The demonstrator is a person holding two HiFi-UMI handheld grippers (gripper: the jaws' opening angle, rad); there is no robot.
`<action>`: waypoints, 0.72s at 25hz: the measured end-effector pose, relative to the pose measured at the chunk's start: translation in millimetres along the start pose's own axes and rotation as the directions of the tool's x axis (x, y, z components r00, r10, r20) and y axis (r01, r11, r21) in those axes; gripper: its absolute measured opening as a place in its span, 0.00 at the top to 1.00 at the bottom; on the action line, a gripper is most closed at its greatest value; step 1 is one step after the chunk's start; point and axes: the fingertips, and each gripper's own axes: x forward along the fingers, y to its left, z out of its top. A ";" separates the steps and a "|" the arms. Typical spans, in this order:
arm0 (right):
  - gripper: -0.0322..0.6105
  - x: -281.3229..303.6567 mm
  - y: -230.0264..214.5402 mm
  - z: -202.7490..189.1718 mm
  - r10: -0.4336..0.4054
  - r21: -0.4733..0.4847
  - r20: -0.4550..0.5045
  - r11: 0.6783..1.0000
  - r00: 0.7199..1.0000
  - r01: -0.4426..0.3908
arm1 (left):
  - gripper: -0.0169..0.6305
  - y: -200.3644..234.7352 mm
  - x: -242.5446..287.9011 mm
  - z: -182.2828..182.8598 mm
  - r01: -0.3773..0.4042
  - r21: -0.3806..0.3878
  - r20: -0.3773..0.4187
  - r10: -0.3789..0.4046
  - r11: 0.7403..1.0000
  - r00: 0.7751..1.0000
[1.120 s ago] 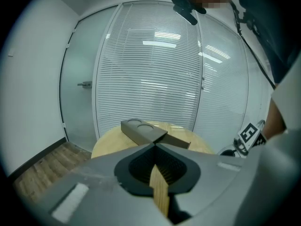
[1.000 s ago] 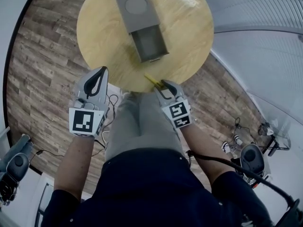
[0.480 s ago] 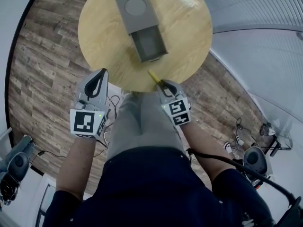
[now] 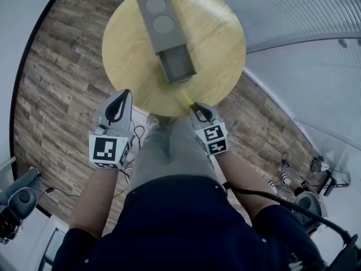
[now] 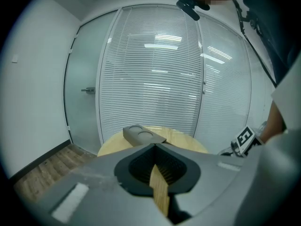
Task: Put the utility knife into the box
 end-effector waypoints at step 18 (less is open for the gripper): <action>0.84 -85.4 -16.8 111.1 -0.083 -0.006 0.213 0.996 0.973 0.086 | 0.97 -7.3 -47.3 94.4 -0.049 0.046 0.161 0.041 0.998 0.986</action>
